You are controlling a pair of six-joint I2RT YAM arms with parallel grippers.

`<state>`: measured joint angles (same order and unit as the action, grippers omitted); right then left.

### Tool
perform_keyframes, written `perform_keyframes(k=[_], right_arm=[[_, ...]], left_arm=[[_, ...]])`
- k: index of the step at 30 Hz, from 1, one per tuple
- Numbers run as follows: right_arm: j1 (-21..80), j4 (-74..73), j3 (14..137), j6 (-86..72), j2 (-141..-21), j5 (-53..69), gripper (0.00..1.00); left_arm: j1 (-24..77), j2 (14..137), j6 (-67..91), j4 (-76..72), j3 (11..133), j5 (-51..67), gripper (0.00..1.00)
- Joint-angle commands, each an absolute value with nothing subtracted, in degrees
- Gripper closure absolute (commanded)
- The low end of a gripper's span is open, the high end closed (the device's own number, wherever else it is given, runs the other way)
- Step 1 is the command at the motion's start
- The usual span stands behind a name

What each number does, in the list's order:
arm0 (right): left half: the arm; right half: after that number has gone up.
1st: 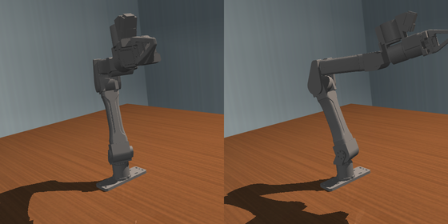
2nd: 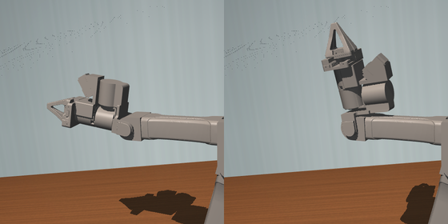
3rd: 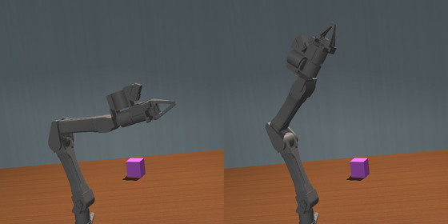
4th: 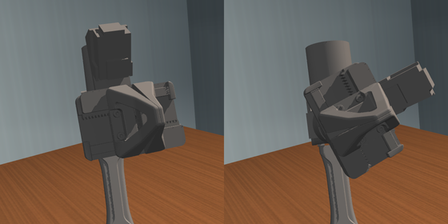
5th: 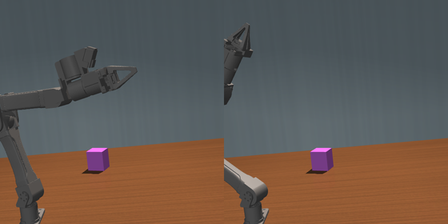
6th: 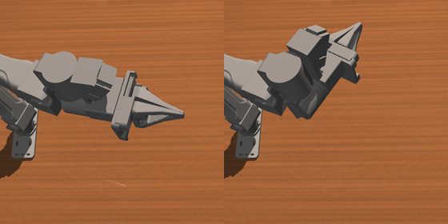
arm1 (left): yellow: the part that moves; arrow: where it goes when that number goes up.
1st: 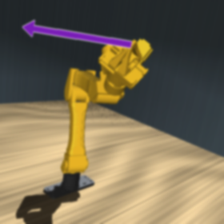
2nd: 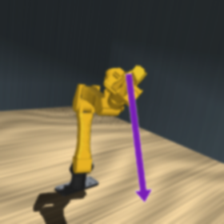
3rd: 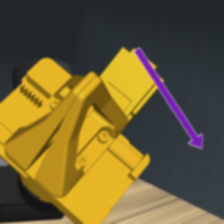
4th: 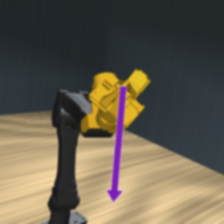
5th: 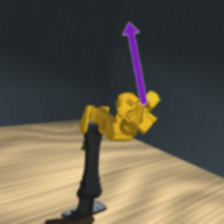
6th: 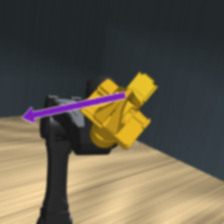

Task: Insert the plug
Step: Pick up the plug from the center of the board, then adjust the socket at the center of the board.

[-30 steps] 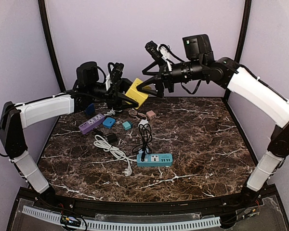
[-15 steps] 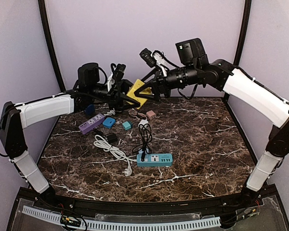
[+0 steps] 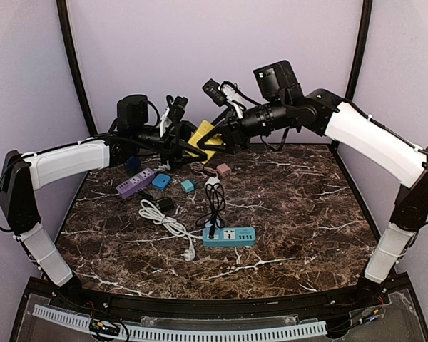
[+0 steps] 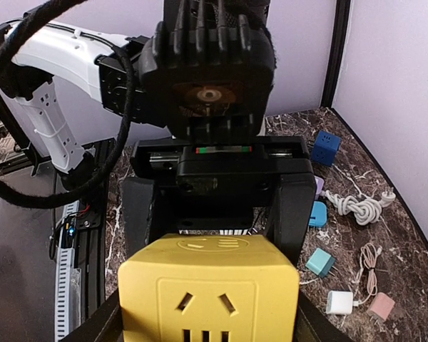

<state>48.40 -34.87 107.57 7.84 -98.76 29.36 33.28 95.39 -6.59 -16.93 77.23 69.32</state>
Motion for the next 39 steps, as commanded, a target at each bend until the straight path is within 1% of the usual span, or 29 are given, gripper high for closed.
perform_keyframes(k=[1,2,3,4,6,11,15,18,20,22,23,25,28,31,33,35,39], right_arm=[[48.7,-35.6,108.8,-2.3,-99.0,21.3,1.0],[48.6,-35.7,108.5,-4.8,-98.5,19.6,1.0],[48.5,-35.7,108.1,-7.3,-97.9,17.2,1.0],[48.4,-35.7,107.5,-9.9,-97.1,15.6,1.0],[48.4,-35.6,105.8,-15.5,-95.0,9.4,1.0],[48.5,-35.0,98.3,-30.3,-89.2,-2.4,1.0],[48.7,-38.0,91.9,-42.9,-87.3,-10.3,1.0],[50.1,-40.9,89.2,-50.3,-88.9,-12.3,1.0],[51.7,-43.0,88.8,-53.1,-90.6,-13.7,1.0],[53.1,-45.2,88.5,-55.8,-92.2,-14.4,1.0],[53.7,-45.5,87.9,-56.9,-92.6,-14.5,1.0],[54.8,-45.3,85.7,-59.0,-92.8,-14.3,1.0],[55.6,-43.0,81.6,-60.4,-92.3,-13.1,1.0],[55.9,-41.3,78.3,-62.0,-91.4,-12.3,1.0],[56.3,-40.8,76.2,-63.2,-90.3,-12.6,1.0],[56.4,-40.0,74.4,-64.2,-89.6,-12.5,1.0],[57.0,-39.9,72.8,-65.7,-89.8,-11.0,1.0]], left_arm=[[34.1,93.4,-10.2,-17.3,76.7,65.9,0.72],[34.0,93.0,-12.0,-16.8,76.3,63.5,0.43],[33.8,92.7,-13.4,-15.4,75.8,62.4,0.31],[33.7,92.2,-16.5,-14.3,75.6,60.5,0.14],[33.2,91.2,-22.2,-10.4,75.1,58.0,0.03],[31.3,90.1,-34.2,2.5,72.9,53.0,0.01],[31.0,88.9,-36.7,5.1,68.1,50.0,0.01],[31.0,88.5,-37.4,5.4,63.9,48.0,0.02],[31.2,88.6,-39.7,6.2,61.5,47.0,0.04],[31.8,89.3,-41.3,6.2,59.2,44.6,0.09],[32.1,89.7,-42.0,6.1,57.5,43.0,0.14],[32.9,89.7,-44.3,6.3,54.8,42.7,0.19],[34.5,90.1,-45.9,6.6,52.0,44.0,0.2],[36.5,91.2,-45.4,4.5,49.7,42.9,0.19],[38.8,91.7,-44.8,1.2,47.6,40.1,0.19],[41.1,92.1,-43.3,-5.6,45.4,37.5,0.19],[43.9,91.9,-36.8,-13.6,42.0,35.2,0.23]])
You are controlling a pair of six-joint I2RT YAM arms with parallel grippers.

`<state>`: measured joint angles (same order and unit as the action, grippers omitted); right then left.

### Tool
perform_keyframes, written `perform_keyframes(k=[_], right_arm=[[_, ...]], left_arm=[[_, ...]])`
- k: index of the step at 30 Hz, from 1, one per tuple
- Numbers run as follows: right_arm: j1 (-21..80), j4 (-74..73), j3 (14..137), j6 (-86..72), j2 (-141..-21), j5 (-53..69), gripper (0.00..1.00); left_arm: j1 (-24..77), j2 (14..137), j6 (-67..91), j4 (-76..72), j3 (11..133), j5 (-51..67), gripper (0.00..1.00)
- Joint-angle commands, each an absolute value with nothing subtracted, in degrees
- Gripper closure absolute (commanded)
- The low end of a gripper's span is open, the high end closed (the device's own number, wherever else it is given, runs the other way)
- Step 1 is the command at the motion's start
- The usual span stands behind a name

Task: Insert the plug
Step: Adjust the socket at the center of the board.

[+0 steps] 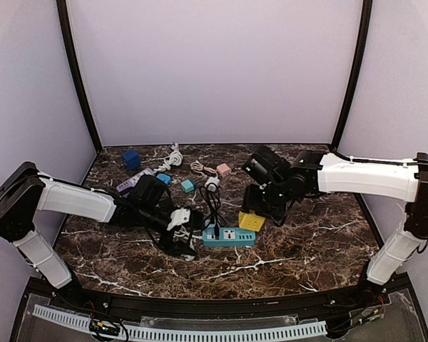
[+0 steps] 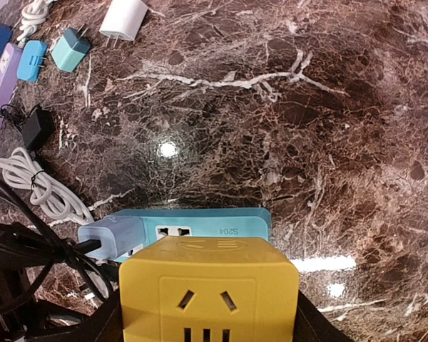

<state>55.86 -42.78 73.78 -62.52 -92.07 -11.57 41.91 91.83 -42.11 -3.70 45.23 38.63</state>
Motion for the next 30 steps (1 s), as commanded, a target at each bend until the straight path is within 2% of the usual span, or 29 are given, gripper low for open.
perform_keyframes(k=[1,6,14,19,21,26,30], right_arm=[[57.5,-40.2,72.8,-66.1,-90.1,-11.1,1.0],[59.6,-41.0,72.2,-67.4,-90.9,-12.8,1.0],[60.9,-41.0,71.3,-66.4,-87.3,-16.6,1.0],[60.9,-38.6,69.4,-58.7,-83.4,-15.6,1.0],[60.9,-38.0,68.3,-56.5,-81.9,-14.5,1.0],[60.9,-32.3,62.4,-55.0,-77.2,-12.9,1.0],[61.0,-31.4,60.6,-54.5,-76.0,-13.9,1.0]], left_arm=[[44.3,91.8,-34.9,-14.9,41.4,34.3,0.24],[46.0,92.0,-31.4,-21.7,37.8,29.6,0.27],[47.2,88.0,-23.6,-23.8,33.3,25.0,0.31],[47.2,87.0,-11.9,-36.2,27.5,13.6,0.33],[47.2,87.4,-10.5,-35.4,27.7,14.5,0.33],[47.4,89.8,-13.3,-33.3,27.6,19.7,0.27],[47.3,92.9,-14.1,-33.3,30.3,17.2,0.27]])
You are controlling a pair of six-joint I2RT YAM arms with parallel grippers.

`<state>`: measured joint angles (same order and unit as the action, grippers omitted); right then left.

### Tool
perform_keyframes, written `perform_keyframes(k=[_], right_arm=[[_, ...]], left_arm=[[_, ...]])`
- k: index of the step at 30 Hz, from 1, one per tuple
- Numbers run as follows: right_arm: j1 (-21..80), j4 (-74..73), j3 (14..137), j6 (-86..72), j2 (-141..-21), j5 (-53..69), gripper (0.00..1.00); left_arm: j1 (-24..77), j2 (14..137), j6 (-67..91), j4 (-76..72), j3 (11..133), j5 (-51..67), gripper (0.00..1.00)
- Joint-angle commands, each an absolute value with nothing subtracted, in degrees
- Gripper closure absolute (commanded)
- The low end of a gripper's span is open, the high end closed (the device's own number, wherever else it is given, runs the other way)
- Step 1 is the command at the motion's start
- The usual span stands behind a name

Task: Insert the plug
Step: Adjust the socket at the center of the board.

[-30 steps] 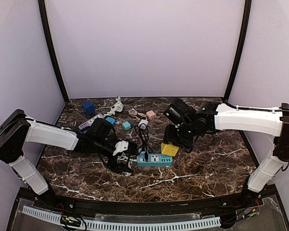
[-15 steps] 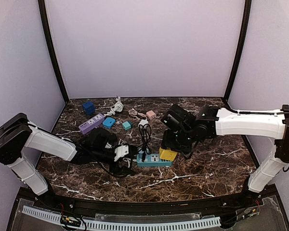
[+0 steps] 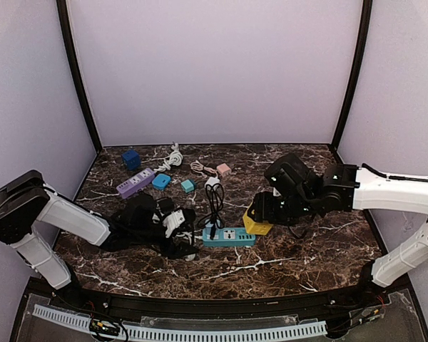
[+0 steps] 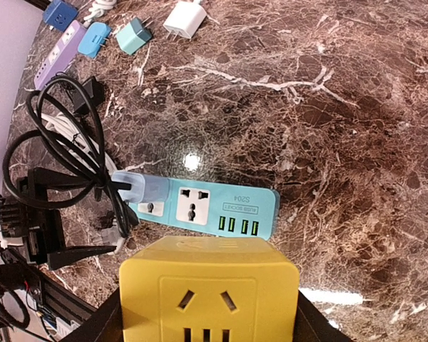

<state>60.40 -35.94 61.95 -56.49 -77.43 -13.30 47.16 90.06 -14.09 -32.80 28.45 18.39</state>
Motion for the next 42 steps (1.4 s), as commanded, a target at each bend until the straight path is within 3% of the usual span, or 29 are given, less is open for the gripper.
perform_keyframes(k=[1,8,13,19,30,37,39,42], right_arm=[[60.9,-31.3,60.6,-54.3,-76.1,-14.3,1.0],[60.7,-31.2,61.9,-53.8,-77.7,-15.8,1.0],[60.6,-31.2,61.2,-55.4,-77.9,-18.2,1.0],[60.3,-31.2,60.8,-54.4,-77.5,-19.4,1.0],[59.5,-31.4,54.0,-57.8,-72.1,-20.2,1.0],[59.1,-31.4,52.4,-56.3,-68.6,-20.3,1.0],[59.1,-31.0,52.8,-55.2,-68.4,-20.0,1.0],[59.1,-30.7,54.3,-52.7,-68.9,-18.7,1.0]], left_arm=[[47.4,94.4,-14.3,-33.5,30.6,17.3,0.28],[45.0,101.2,-14.3,-37.6,35.0,23.1,0.32],[44.2,105.7,-20.6,-37.6,35.6,31.0,0.51],[45.9,106.4,-18.6,-36.1,36.0,34.7,0.61],[55.2,105.4,-5.7,-39.2,35.2,19.6,0.62],[55.2,95.4,-11.6,-26.7,34.1,10.6,0.64],[53.3,93.0,-14.1,-24.3,32.9,13.6,0.65],[50.0,91.2,-16.2,-23.6,32.2,17.7,0.57]])
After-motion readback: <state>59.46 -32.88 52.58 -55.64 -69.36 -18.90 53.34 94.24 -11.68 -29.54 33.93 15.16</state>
